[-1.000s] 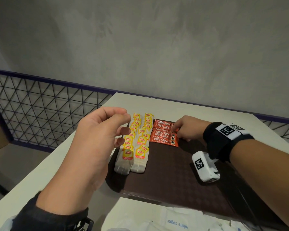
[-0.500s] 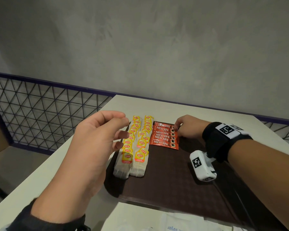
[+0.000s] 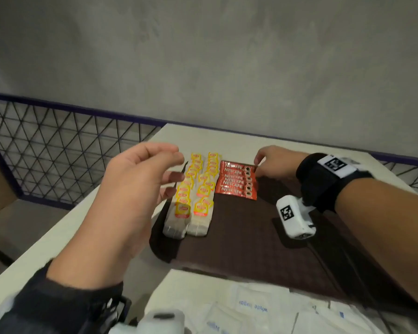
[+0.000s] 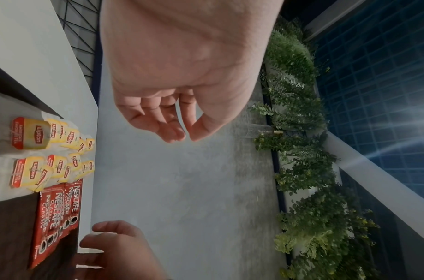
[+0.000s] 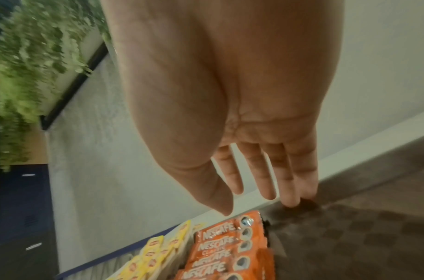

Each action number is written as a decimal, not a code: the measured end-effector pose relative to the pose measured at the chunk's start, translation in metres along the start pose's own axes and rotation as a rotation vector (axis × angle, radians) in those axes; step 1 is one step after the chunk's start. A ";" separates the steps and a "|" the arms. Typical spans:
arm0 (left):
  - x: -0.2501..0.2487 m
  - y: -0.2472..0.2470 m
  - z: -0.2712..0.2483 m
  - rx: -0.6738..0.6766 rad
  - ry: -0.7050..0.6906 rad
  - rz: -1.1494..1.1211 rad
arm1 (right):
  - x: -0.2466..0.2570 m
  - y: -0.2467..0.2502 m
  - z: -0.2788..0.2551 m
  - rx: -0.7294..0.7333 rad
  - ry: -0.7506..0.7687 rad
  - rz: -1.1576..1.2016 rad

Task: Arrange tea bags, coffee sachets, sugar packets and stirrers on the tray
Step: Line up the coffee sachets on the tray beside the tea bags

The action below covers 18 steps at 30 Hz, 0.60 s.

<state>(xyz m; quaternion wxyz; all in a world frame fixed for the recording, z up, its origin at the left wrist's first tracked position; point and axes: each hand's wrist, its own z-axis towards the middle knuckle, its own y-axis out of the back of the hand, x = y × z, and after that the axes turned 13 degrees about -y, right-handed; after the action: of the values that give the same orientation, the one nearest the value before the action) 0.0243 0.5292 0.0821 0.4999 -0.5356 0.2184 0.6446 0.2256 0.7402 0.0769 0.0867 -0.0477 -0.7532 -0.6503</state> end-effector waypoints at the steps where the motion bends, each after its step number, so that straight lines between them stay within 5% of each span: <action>1: -0.003 -0.001 0.000 0.005 -0.005 0.002 | -0.001 0.007 -0.011 -0.039 0.036 -0.030; 7: 0.005 0.003 0.002 0.059 -0.083 0.149 | 0.018 0.016 -0.127 0.009 0.279 -0.228; 14: 0.027 0.018 0.006 0.132 -0.092 0.193 | 0.028 -0.009 -0.271 0.350 0.509 -0.350; 18: 0.025 0.018 0.006 0.099 -0.090 0.162 | 0.021 -0.036 -0.303 0.295 0.593 -0.338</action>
<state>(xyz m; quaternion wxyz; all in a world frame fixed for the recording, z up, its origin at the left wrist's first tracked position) 0.0078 0.5373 0.0571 0.4813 -0.4615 0.2696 0.6948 0.2190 0.4345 0.0882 0.1983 0.2807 -0.7783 -0.5254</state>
